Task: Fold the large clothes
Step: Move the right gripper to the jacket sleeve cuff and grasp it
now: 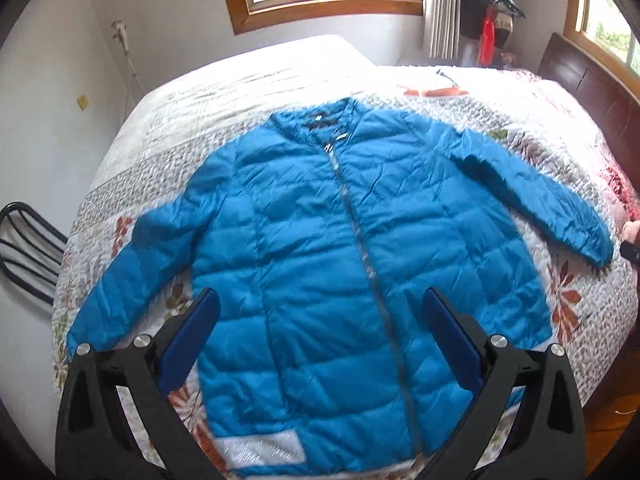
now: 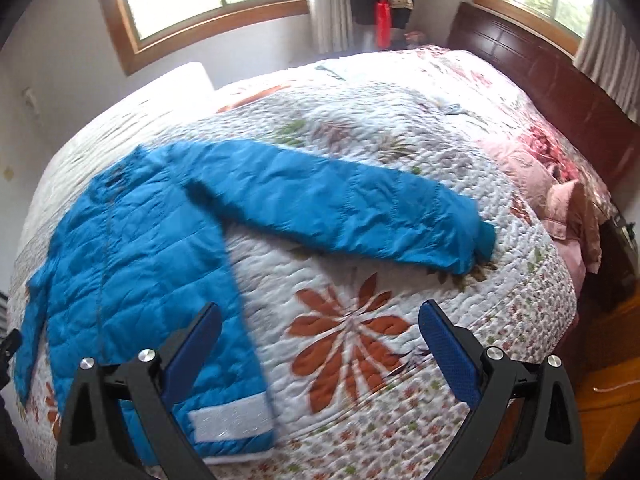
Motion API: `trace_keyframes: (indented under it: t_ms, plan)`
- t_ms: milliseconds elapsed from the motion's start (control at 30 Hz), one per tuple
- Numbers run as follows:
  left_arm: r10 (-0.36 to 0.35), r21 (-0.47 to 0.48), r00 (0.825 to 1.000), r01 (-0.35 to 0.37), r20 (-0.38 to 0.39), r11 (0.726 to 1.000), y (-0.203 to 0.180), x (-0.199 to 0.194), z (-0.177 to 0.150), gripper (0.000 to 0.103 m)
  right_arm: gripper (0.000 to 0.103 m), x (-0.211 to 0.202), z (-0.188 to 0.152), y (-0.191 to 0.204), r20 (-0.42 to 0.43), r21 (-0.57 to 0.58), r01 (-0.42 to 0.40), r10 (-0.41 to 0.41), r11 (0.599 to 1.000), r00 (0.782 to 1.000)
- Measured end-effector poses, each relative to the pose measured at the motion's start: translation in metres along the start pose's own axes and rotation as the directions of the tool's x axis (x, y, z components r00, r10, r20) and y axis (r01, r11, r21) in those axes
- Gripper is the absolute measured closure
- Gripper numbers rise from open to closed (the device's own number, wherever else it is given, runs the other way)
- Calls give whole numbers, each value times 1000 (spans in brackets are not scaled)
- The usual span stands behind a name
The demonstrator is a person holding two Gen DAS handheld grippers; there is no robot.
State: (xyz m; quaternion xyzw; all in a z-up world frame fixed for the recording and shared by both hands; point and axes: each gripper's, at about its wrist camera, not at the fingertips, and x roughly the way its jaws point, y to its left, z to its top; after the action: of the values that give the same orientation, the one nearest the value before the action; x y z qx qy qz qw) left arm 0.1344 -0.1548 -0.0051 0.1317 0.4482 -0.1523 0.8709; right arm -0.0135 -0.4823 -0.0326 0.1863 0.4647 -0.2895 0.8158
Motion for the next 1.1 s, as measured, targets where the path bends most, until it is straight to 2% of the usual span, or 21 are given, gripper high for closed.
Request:
trace_keyframes:
  t_ms: [133,300,400,500,633,800,900,933,967,1100]
  plan:
    - [-42,-2,999,42,-5,999,-44,39,46,3,4,46,30,-74,-34,138,100,-96,985,995]
    - [-80,-30,997,80,17,996,-103,91,90,4,5,103,48,-149,-120,242,142,-115,960,986]
    - [-110,-11,994,110,-3,994,-137,121,105,4,5,131,52,-178,-146,272,153,-116,950,982]
    - [-129,-24,992,129,-14,991,-154,147,113,4,5,155,56,-203,-172,291,152,-104,945,980]
    - [-140,-29,990,140,-32,990,-170,178,120,4,6,177,58,-220,-191,278,116,-64,954,980]
    - [-141,-32,988,139,-64,990,-176,203,121,4,8,194,62,-219,-193,245,64,-16,967,981]
    - [-142,-34,986,140,-85,990,-175,214,122,4,17,205,66,-218,-208,252,40,14,967,978]
    - [-147,-37,985,144,-90,989,-175,217,122,4,25,209,67,-218,-214,260,18,39,966,976]
    - [-151,-39,984,148,-92,988,-175,219,122,4,26,212,67,-218,-220,268,6,55,963,974]
    - [-163,-47,980,159,-112,986,-174,228,123,4,40,213,68,-211,-214,243,13,41,970,976]
